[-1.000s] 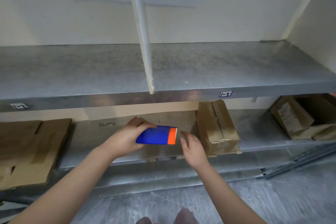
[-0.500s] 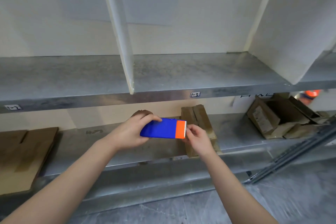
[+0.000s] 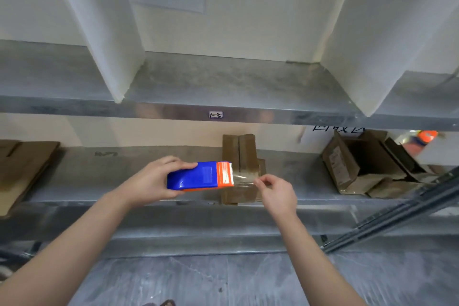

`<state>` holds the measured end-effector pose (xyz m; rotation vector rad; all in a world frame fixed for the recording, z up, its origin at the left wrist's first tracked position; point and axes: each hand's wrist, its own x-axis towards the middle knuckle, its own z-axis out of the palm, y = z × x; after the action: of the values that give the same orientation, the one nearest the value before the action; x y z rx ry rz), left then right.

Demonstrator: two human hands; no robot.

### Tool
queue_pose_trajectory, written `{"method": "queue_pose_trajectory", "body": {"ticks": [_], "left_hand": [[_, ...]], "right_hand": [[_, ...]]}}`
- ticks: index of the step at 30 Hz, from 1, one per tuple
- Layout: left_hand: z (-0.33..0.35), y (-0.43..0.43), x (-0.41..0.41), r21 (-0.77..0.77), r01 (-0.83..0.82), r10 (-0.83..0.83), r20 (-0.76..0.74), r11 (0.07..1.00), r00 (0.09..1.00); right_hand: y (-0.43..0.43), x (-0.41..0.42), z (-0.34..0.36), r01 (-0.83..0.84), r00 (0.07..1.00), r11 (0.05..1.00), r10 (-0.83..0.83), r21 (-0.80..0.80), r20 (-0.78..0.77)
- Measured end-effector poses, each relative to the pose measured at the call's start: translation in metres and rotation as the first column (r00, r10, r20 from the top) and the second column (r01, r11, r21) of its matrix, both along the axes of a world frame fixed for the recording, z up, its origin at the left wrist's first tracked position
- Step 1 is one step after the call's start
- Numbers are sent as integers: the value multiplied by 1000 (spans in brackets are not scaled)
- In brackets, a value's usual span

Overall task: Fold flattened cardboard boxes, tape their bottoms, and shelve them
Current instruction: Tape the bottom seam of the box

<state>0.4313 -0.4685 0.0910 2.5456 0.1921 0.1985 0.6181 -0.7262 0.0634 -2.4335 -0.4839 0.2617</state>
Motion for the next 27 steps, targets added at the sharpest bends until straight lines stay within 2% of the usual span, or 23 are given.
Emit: {"method": "queue_pose_trajectory", "body": {"ticks": [11, 19, 27], "left_hand": [[-15, 0, -12, 39, -162, 165, -94, 986, 982], [-26, 9, 12, 46, -127, 133, -185, 991, 974], [-32, 9, 33, 31, -108, 112, -170, 994, 979]], "right_hand": [[-24, 38, -18, -39, 996, 998, 43, 49, -77], [-11, 53, -35, 54, 959, 998, -44, 29, -279], [6, 51, -49, 166, 877, 970, -64, 176, -475]]}}
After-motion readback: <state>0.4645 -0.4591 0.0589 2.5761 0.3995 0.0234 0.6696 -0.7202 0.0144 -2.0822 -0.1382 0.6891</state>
